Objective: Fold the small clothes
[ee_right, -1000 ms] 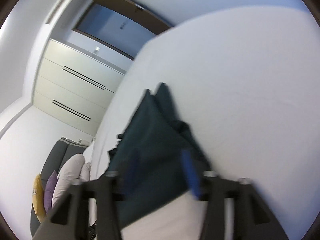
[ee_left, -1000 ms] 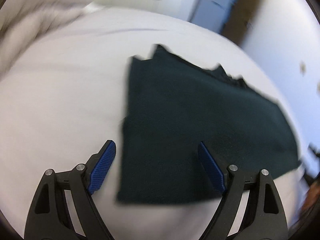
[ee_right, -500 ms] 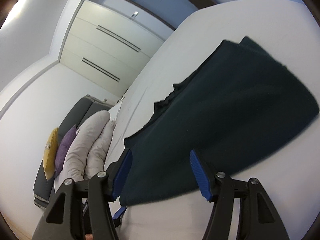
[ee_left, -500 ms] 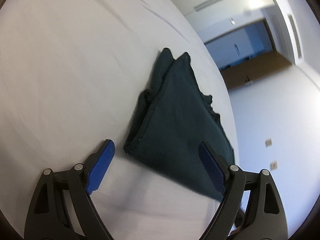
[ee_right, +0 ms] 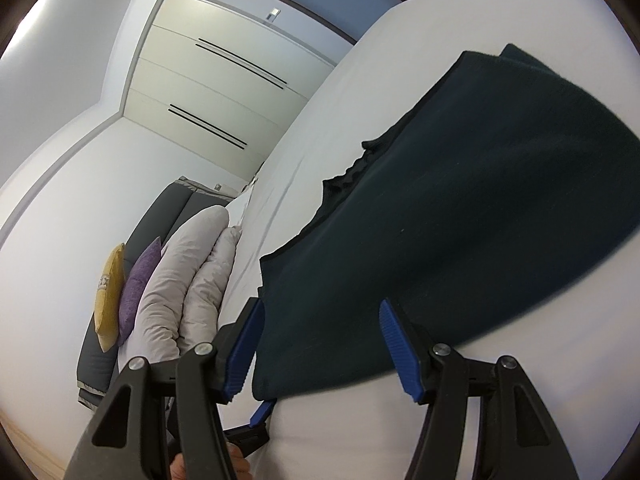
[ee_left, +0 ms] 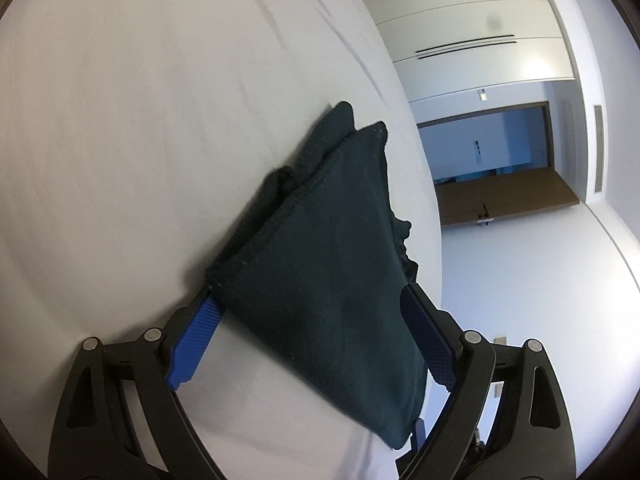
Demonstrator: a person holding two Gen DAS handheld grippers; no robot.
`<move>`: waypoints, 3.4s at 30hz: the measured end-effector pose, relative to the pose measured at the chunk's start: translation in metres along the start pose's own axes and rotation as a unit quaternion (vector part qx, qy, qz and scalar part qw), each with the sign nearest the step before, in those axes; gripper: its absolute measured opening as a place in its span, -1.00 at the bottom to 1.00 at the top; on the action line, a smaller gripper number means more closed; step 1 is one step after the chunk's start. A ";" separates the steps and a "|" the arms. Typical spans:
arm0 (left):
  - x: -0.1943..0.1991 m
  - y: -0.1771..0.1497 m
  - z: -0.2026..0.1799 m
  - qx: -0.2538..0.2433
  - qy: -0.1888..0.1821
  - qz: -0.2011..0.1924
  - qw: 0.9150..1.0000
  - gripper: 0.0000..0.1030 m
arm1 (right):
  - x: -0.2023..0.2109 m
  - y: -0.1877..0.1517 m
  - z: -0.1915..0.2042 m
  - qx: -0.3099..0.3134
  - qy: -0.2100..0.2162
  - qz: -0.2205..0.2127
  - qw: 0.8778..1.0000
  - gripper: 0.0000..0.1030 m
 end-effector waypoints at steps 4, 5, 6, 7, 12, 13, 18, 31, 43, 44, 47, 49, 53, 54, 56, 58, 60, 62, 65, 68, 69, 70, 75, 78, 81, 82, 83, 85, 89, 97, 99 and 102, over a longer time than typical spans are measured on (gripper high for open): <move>-0.012 0.000 -0.004 0.012 -0.007 0.005 1.000 0.73 | -0.006 -0.005 0.005 0.004 0.002 0.008 1.000 0.24; -0.014 0.001 -0.004 0.021 -0.011 0.004 1.000 0.73 | -0.007 -0.006 0.007 0.004 0.003 0.010 1.000 0.24; -0.016 0.004 -0.003 0.033 -0.020 0.003 0.999 0.73 | -0.009 -0.007 0.009 0.005 0.004 0.011 1.000 0.24; -0.019 0.007 -0.003 0.046 -0.029 0.004 0.999 0.72 | -0.010 -0.007 0.011 0.008 0.005 0.012 1.000 0.24; -0.037 0.020 -0.003 0.070 -0.043 0.010 0.997 0.31 | -0.023 -0.005 0.024 0.020 0.007 0.023 0.999 0.24; -0.042 0.021 -0.002 0.073 -0.047 0.015 0.996 0.07 | -0.029 -0.004 0.027 0.026 0.006 0.028 0.999 0.24; -0.065 0.031 0.011 0.068 -0.042 0.033 0.996 -0.74 | -0.074 0.002 0.050 0.067 -0.006 0.074 0.995 0.15; -0.068 0.038 -0.014 -0.030 -0.003 0.036 0.999 -0.79 | -0.198 0.003 0.033 0.102 -0.064 0.204 0.971 -1.00; -0.129 -0.104 -0.190 -0.521 0.096 0.002 0.848 -0.80 | -0.125 0.095 -0.011 -0.033 0.084 0.169 0.982 0.48; -0.141 -0.113 -0.183 -0.528 0.106 0.014 0.843 -0.80 | -0.122 0.101 -0.017 -0.044 0.091 0.172 0.980 0.49; -0.156 -0.130 -0.161 -0.545 0.129 0.024 0.828 -0.80 | -0.127 0.102 -0.032 -0.050 0.089 0.211 0.972 0.49; -0.154 -0.129 -0.170 -0.555 0.128 0.012 0.822 -0.80 | -0.133 0.098 -0.034 -0.038 0.082 0.228 0.969 0.49; -0.149 -0.126 -0.167 -0.564 0.129 0.009 0.816 -0.80 | -0.146 0.095 -0.025 -0.053 0.079 0.235 0.967 0.52; -0.148 -0.126 -0.166 -0.564 0.128 0.007 0.816 -0.80 | -0.149 0.094 -0.021 -0.054 0.079 0.239 0.966 0.52; -0.145 -0.128 -0.168 -0.574 0.130 0.000 0.809 -0.80 | -0.156 0.090 -0.013 -0.046 0.067 0.250 0.965 0.52; -0.138 -0.133 -0.164 -0.586 0.136 -0.003 0.798 -0.80 | -0.163 0.087 -0.006 -0.037 0.057 0.260 0.963 0.52; -0.136 -0.139 -0.163 -0.603 0.145 -0.005 0.784 -0.80 | -0.172 0.087 -0.002 -0.029 0.041 0.267 0.962 0.40; -0.134 -0.142 -0.162 -0.617 0.154 -0.009 0.771 -0.80 | -0.180 0.088 -0.002 -0.026 0.030 0.269 0.962 0.10; -0.140 -0.145 -0.165 -0.646 0.176 -0.013 0.742 -0.79 | -0.187 0.087 -0.002 -0.003 0.005 0.271 0.963 -0.55; -0.142 -0.152 -0.160 -0.672 0.185 -0.017 0.717 -0.79 | -0.183 0.086 -0.007 0.012 -0.006 0.260 0.966 -0.71; -0.140 -0.155 -0.158 -0.678 0.185 -0.018 0.711 -0.79 | -0.179 0.087 -0.010 0.014 -0.008 0.252 0.967 -0.73; -0.142 -0.158 -0.158 -0.685 0.186 -0.018 0.704 -0.79 | -0.174 0.088 -0.013 0.017 -0.008 0.247 0.969 -0.74; -0.150 -0.172 -0.166 -0.707 0.173 -0.011 0.686 -0.79 | -0.146 0.100 -0.021 0.050 -0.015 0.213 0.976 -0.75; -0.157 -0.187 -0.176 -0.720 0.161 -0.005 0.675 -0.79 | -0.128 0.114 -0.031 0.056 -0.016 0.196 0.979 -0.75; -0.166 -0.207 -0.188 -0.737 0.145 0.006 0.660 -0.79 | -0.105 0.135 -0.046 0.060 -0.021 0.177 0.982 -0.75; -0.170 -0.214 -0.193 -0.742 0.138 0.009 0.655 -0.79 | -0.097 0.142 -0.051 0.059 -0.022 0.171 0.983 -0.75; -0.174 -0.223 -0.197 -0.748 0.132 0.013 0.650 -0.79 | -0.086 0.151 -0.059 0.060 -0.024 0.164 0.984 -0.75; -0.183 -0.241 -0.205 -0.758 0.123 0.021 0.640 -0.79 | -0.070 0.166 -0.073 0.058 -0.030 0.153 0.986 -0.75; -0.199 -0.266 -0.214 -0.769 0.113 0.034 0.629 -0.79 | -0.041 0.190 -0.102 0.055 -0.043 0.140 0.988 -0.75; -0.217 -0.282 -0.213 -0.782 0.106 0.050 0.613 -0.79 | -0.013 0.208 -0.132 0.068 -0.061 0.134 0.987 -0.75; -0.213 -0.292 -0.215 -0.780 0.104 0.055 0.615 -0.79 | -0.009 0.210 -0.138 0.067 -0.063 0.134 0.987 -0.75; -0.215 -0.275 -0.214 -0.782 0.100 0.057 0.612 -0.79 | -0.006 0.210 -0.139 0.070 -0.070 0.130 0.987 -0.75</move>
Point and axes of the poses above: each gripper's, at about its wrist camera, not at the fingertips, and x roughly against the way its jaws point, z to its left, y to its top, the point moved 4 cm from there along -x, roughly the way its jaws point, and after that the axes turned 2 degrees about -y, right-handed, at the moved point
